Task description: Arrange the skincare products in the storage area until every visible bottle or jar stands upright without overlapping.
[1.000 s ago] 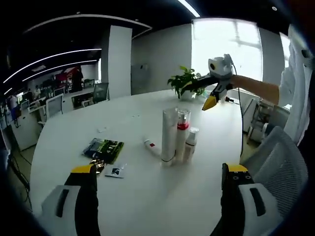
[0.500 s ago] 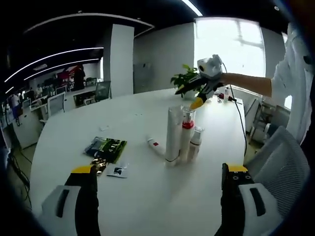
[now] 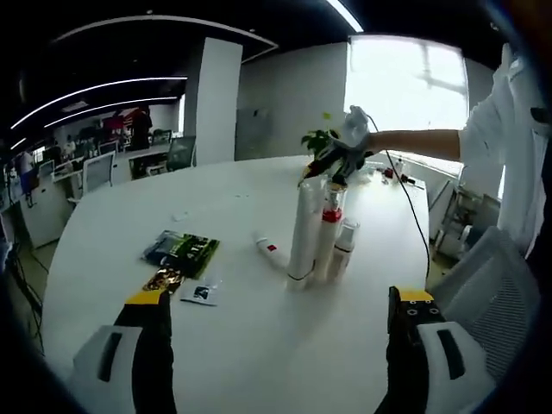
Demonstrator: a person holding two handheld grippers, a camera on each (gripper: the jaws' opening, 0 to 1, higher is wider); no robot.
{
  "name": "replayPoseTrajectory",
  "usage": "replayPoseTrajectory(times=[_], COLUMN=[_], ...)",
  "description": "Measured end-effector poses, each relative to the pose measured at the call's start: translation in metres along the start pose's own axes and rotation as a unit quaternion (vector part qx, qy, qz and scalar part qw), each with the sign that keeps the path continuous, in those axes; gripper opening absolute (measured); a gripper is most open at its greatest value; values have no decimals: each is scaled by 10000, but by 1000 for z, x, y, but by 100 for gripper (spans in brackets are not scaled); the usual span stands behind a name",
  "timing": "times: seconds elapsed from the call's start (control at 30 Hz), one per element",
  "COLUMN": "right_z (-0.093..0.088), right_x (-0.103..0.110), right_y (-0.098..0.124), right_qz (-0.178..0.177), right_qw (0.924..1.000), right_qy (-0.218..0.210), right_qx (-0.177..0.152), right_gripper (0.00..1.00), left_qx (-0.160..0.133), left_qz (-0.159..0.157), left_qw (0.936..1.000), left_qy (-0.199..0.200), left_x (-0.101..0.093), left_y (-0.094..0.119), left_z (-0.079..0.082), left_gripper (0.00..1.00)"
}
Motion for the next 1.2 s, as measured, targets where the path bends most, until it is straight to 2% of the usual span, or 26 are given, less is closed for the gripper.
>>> replayPoseTrajectory(times=[0.03,0.27,0.47,0.57,0.63,0.67,0.73,0.77,0.83,0.93,1.03,1.1,1.13,1.2], right_z=[-1,5,18,21,25,33,36,38,41,48,54,51,52,50], right_x=[-2,-6,-11,-15,-13,-5,-3,-4,-7,-10,-8,-9,-10,-12], right_y=[-2,-19,-32,-38,-42,-42,-44,-45,-49,-57,-63,-69,-74,-78], right_qz=[31,345,564,594,740,806,941,1029,1008,1057,1235,1363,1446,1525], right_qw=[10000,9983,9961,9949,9918,9879,9876,9843,9844,9792,9702,9684,9579,9506], right_qy=[65,402,661,782,1007,1314,1238,1419,1427,1726,2081,2086,2477,2691], right_qx=[65,257,178,226,258,154,198,194,199,122,76,127,134,257], right_gripper=[33,29,23,25,24,23,21,21,22,23,22,22,22,22], left_qx=[-13,-46,-20,-7,-41,-67,-85,-106,-115,-94,-90,-105,-124,-137], left_qz=[-6,30,70,73,76,69,85,132,132,125,107,89,78,61], left_qw=[10000,9999,9998,9999,9999,9999,9999,9998,9998,9998,9998,9998,9998,9998], left_qy=[3,108,161,95,111,114,121,124,129,144,133,134,154,162], left_x=[0,5,7,7,7,7,8,9,10,10,9,9,8,8], left_y=[0,-1,-1,-1,-1,-1,0,1,1,1,1,0,1,0], left_z=[0,-4,-6,-5,-4,-3,-2,-2,-2,-3,-2,-1,-1,0], left_gripper=[98,98,98,97,97,97,97,97,97,97,97,97,97,97])
Point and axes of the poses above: the point that each gripper's makers call its tool centre point, and the gripper's own axes: y roughly backward along the fingers, x roughly to its left, z roughly out of its top, the point moved 7 cm from there along y, roughly backward along the fingers, and after that the axes turned 11 degrees about y, right-handed, at the moved point
